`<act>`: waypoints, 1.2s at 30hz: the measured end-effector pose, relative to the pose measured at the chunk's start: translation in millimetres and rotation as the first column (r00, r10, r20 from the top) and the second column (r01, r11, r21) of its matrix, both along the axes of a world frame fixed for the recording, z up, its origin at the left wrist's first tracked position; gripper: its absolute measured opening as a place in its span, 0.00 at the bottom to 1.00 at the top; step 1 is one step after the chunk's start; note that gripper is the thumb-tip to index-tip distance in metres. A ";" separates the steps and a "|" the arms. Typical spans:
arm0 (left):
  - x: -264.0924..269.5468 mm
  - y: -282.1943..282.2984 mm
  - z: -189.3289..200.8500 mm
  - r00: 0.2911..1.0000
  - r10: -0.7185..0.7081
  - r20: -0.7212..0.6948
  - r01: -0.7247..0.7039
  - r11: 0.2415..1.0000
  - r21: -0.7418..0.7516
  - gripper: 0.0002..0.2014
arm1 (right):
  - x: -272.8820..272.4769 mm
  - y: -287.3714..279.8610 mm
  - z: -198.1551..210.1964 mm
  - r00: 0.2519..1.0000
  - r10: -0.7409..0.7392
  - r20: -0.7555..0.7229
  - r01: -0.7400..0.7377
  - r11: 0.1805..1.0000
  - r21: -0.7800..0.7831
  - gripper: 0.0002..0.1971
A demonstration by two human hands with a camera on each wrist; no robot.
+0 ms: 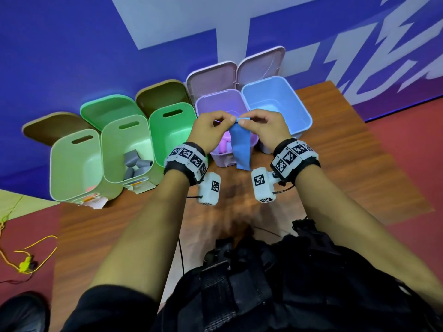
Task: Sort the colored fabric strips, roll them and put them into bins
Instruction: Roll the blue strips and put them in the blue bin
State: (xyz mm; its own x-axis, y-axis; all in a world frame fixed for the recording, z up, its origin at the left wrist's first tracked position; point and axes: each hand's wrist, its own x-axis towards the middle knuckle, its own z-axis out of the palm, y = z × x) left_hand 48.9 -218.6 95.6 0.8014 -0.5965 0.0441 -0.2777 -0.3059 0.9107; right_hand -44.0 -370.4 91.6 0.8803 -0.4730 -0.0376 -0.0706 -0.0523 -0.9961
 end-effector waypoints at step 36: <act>-18.2 -6.1 30.2 0.999 -0.038 0.000 0.037 0.987 -0.158 0.08 | -10.2 -4.7 24.8 0.995 0.028 0.100 -0.034 0.997 0.064 0.07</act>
